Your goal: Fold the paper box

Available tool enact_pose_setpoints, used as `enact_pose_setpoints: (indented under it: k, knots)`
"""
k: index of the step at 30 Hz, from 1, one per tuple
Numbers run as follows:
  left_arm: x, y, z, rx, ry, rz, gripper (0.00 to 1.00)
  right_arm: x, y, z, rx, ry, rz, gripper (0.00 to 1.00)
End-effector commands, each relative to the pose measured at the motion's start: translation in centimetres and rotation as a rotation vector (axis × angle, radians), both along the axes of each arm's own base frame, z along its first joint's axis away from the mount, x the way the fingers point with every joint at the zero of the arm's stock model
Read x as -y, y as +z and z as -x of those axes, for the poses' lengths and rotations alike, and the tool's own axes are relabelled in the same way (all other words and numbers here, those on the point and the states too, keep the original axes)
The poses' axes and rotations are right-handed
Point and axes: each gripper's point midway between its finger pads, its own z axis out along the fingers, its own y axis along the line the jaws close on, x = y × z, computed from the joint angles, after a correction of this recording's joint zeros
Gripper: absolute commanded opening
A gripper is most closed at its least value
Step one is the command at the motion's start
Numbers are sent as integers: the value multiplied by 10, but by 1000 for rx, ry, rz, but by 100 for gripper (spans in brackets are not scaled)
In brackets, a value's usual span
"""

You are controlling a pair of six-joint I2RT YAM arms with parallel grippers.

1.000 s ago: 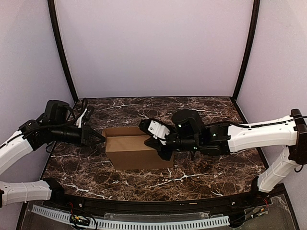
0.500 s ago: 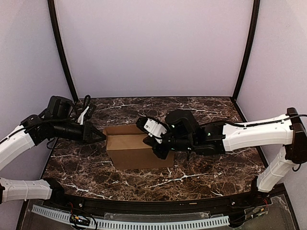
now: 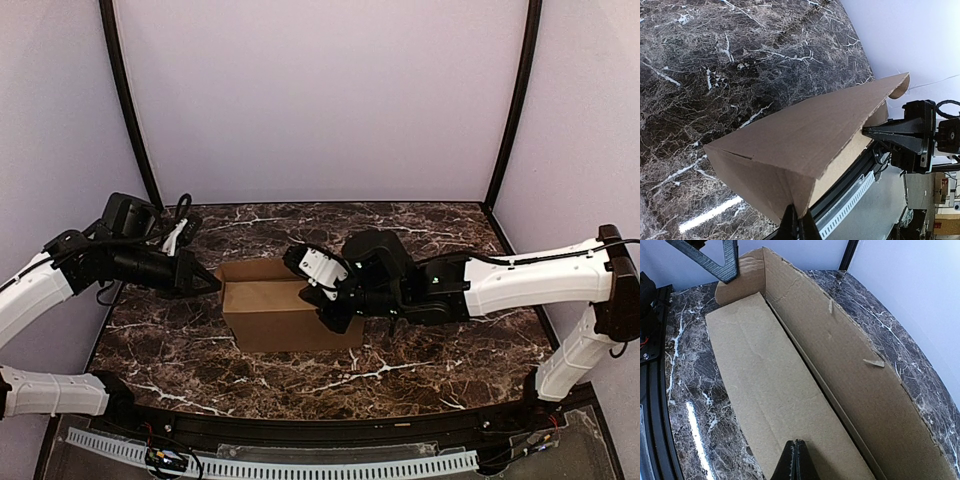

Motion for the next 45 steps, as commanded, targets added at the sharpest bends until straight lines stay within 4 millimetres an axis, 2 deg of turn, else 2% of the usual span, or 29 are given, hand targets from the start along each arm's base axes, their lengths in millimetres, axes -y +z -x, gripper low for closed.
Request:
enact_pose_setpoints:
  k: [1, 11, 14, 19, 25, 33, 45]
  knots:
    - [6, 23, -3, 37, -4, 52, 1, 9, -30, 5, -42, -6, 105, 0]
    - [17, 44, -6, 46, -19, 126, 1, 10, -32, 6, -45, -6, 108, 0]
    - [16, 44, -6, 44, -18, 121, 1, 10, -33, 6, -48, -7, 109, 0]
    - [13, 28, -4, 21, -13, 99, 1, 10, -31, 7, -49, -6, 104, 0]
    - [12, 22, -3, 17, -10, 93, 1, 11, -29, 7, -50, -7, 104, 0]
    - [14, 12, 0, -6, -29, 91, 1, 13, -39, 7, -68, -23, 116, 0]
    - [8, -42, 33, -125, -86, 78, 1, 16, -62, 9, -111, -46, 118, 0]
